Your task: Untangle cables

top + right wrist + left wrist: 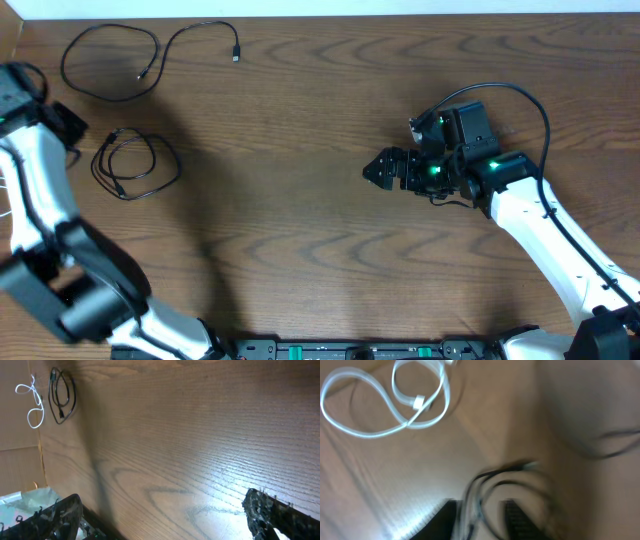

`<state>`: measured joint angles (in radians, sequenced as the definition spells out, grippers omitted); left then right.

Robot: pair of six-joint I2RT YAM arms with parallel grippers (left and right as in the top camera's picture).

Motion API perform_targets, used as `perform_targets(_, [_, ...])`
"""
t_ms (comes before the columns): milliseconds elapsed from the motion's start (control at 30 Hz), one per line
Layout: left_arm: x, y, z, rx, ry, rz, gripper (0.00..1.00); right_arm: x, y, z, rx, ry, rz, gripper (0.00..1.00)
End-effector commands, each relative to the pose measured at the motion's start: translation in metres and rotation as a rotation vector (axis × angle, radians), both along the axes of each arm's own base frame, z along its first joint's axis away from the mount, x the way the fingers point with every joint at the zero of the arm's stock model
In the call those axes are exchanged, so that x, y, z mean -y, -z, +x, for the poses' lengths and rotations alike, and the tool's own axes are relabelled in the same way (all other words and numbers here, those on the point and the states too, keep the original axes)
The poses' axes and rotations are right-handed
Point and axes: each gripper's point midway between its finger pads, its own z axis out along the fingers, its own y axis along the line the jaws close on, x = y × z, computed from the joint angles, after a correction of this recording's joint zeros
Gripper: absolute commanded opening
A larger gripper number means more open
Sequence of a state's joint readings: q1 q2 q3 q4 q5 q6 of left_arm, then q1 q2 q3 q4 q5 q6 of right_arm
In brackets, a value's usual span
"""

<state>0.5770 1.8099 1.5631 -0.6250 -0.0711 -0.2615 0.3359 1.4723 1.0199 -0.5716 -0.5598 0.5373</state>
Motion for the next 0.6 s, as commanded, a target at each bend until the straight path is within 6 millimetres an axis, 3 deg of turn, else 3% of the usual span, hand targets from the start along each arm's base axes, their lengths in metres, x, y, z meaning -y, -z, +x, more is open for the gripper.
perform_targets(0, [0.032, -0.053, 0.015, 0.204, 0.107, -0.101, 0.57, 0.001, -0.008, 0.003, 0.032, -0.004, 0.0, 0.99])
perform_targets(167, [0.115, -0.105, 0.035, 0.47, 0.336, -0.453, 0.86, 0.02, -0.007, 0.012, 0.02, 0.054, 0.0, 0.99])
perform_targets(233, [0.143, -0.115, 0.039, 0.514, 0.37, -0.602, 0.87, 0.037, -0.004, 0.016, -0.002, 0.102, -0.007, 0.99])
perform_targets(333, [0.174, -0.113, 0.037, 0.482, 0.416, -0.71, 0.96, 0.059, -0.001, 0.021, -0.028, 0.168, -0.015, 0.99])
perform_targets(400, [0.198, -0.105, 0.033, 0.424, 0.459, -0.74, 0.96, 0.078, 0.001, 0.025, -0.043, 0.215, -0.022, 0.99])
perform_targets(567, [0.276, -0.086, 0.019, 0.266, 0.745, -0.717, 0.96, 0.117, 0.008, 0.023, -0.078, 0.285, -0.049, 0.99])
